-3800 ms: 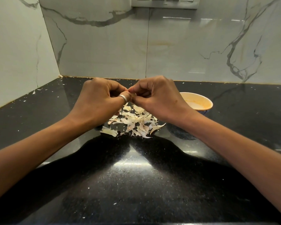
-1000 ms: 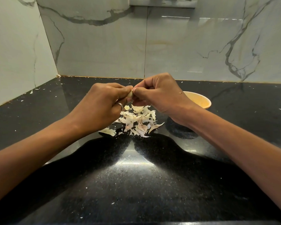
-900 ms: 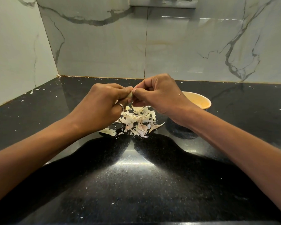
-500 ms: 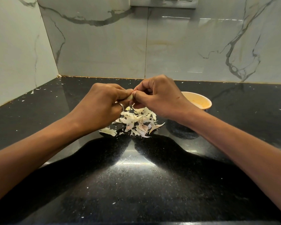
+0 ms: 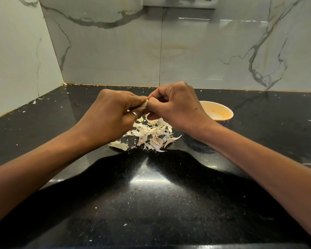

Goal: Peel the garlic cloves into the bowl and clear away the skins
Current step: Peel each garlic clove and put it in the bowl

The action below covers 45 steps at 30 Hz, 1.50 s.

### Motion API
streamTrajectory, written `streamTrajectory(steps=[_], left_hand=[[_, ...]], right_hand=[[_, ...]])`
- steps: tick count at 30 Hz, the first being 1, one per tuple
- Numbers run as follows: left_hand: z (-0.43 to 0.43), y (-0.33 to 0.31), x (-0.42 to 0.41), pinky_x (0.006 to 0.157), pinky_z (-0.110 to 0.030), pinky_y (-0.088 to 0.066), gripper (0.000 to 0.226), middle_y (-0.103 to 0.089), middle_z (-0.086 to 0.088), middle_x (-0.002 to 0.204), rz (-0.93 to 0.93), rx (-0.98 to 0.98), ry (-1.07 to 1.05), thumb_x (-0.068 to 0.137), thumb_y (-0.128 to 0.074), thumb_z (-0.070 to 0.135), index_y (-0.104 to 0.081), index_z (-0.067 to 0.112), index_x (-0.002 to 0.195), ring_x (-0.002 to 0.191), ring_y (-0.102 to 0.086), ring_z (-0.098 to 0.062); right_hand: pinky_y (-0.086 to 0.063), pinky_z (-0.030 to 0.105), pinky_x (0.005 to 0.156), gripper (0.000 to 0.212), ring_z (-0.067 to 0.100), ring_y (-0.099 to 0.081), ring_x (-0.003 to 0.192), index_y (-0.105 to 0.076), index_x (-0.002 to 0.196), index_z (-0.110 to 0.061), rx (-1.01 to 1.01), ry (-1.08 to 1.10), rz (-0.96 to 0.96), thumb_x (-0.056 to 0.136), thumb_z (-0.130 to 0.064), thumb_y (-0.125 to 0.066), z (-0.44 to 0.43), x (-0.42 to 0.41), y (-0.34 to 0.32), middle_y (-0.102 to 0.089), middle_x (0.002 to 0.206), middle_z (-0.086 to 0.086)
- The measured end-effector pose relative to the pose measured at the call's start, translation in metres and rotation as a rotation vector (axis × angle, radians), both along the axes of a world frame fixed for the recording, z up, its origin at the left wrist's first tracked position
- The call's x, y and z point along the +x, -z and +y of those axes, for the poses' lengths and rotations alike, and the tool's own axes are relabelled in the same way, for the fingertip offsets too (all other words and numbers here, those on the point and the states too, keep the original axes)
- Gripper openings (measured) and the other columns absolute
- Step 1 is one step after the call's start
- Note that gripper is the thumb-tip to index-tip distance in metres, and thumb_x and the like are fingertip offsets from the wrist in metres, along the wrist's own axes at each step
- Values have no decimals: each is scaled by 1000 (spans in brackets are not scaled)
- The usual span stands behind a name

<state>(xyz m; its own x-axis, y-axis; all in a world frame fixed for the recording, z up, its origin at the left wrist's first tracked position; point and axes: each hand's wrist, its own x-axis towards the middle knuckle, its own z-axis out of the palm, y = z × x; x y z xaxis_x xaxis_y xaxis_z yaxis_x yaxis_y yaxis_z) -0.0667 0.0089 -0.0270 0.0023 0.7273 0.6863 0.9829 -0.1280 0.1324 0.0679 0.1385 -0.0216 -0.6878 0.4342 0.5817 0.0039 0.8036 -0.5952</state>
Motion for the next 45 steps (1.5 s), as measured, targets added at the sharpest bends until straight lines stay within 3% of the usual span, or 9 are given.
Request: streamTrajectory(steps=[6,12,18,22,28,31,37,41,45], left_hand=[[1,2,-3,69,-5,-44,25,-76,-4,102,37,-48,14,95,-68,10,-74,9,119,75,-64,-9],[-1,2,0,75,-32,-54,36,-74,-8,103,92,-109,27,96,-53,22,-72,4,121,84,-69,-19],[-2,0,1,69,-22,-40,29,-71,-1,93,83,-167,-9,96,-57,17,-68,10,122,81,-63,-16],[-2,1,-2,81,-29,-47,41,-71,-4,106,52,-221,-7,97,-59,14,-52,12,137,97,-65,-22],[-1,1,-4,86,-28,-40,58,-70,-12,121,141,-232,32,95,-62,10,-38,3,148,102,-66,-33],[-2,0,-3,88,-34,-45,61,-69,-15,121,155,-232,36,94,-64,9,-38,1,149,105,-66,-36],[-6,-4,-1,82,-39,-53,63,-71,-17,115,137,-228,14,93,-66,7,-38,2,149,100,-69,-34],[-6,-4,0,74,-31,-47,67,-73,-19,108,154,-219,-5,90,-70,0,-39,0,149,92,-70,-33],[-6,-4,1,66,-15,-40,66,-73,-16,100,117,-216,-4,90,-69,1,-40,1,149,74,-59,-18]], right_hand=[[-65,44,70,21,12,-76,64,-77,79,-8,-28,-61,-81,97,-12,-66,3,1,-1,-77,72,5],[-64,40,67,23,7,-74,62,-77,78,-6,-1,-42,-144,97,-14,-67,2,2,-2,-76,71,3],[-63,49,73,21,13,-76,65,-74,77,-5,-4,-68,-250,94,-10,-62,4,5,-8,-76,72,9],[-55,44,58,26,27,-71,63,-68,69,-4,212,-57,-287,90,-15,-58,6,7,-8,-71,64,11],[-36,34,47,28,14,-41,46,-58,60,-12,418,-125,-286,84,-25,-51,7,10,-9,-51,50,0],[-31,31,47,27,13,-34,46,-50,58,-17,455,-132,-270,84,-24,-51,7,9,-10,-40,48,-5],[-28,22,45,30,12,-37,45,-55,58,-13,395,-147,-202,87,-10,-58,9,9,-10,-45,47,-2],[-40,38,47,28,24,-52,47,-64,63,-3,353,-139,-152,88,-12,-58,11,8,-8,-61,55,13],[-45,43,48,26,26,-59,49,-64,62,-7,292,-130,-108,87,-11,-60,11,6,-5,-65,55,10]])
